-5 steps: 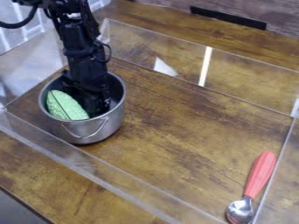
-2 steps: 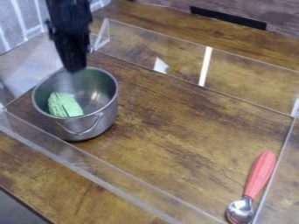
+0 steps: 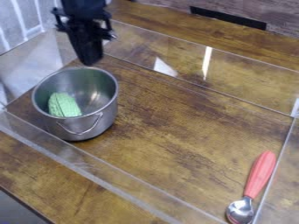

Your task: Remove the green object from the silver pot and put it on the table

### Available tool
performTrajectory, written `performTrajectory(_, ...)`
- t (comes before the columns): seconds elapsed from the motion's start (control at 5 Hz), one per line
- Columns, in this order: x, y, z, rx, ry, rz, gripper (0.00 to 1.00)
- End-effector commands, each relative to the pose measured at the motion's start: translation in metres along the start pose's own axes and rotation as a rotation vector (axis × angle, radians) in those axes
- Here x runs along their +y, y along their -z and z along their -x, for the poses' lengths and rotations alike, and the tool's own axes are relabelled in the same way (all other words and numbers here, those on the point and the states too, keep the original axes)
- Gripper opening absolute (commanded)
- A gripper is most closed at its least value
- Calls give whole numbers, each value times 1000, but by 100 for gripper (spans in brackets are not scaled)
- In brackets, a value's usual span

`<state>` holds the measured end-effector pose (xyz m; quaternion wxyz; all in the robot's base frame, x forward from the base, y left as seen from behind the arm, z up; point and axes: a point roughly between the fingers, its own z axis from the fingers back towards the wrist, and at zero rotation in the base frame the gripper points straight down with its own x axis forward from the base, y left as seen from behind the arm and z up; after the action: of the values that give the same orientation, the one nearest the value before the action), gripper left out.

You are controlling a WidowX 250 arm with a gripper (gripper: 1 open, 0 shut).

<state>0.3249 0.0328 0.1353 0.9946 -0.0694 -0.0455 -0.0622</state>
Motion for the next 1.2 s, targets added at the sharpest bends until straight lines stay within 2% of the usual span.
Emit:
performTrajectory(0.0,-28,-20,-8,-82,-3,-21,0)
performTrajectory(0.4,-72,-12,-15,-83,6,-32,0)
performTrajectory(0.6,-91,0,-16,-75,8,-55,0)
performTrajectory(0.8,-93,22,-21,-63,38,-75,0)
performTrajectory(1.0,-93,46,-26,-53,58,-83,0)
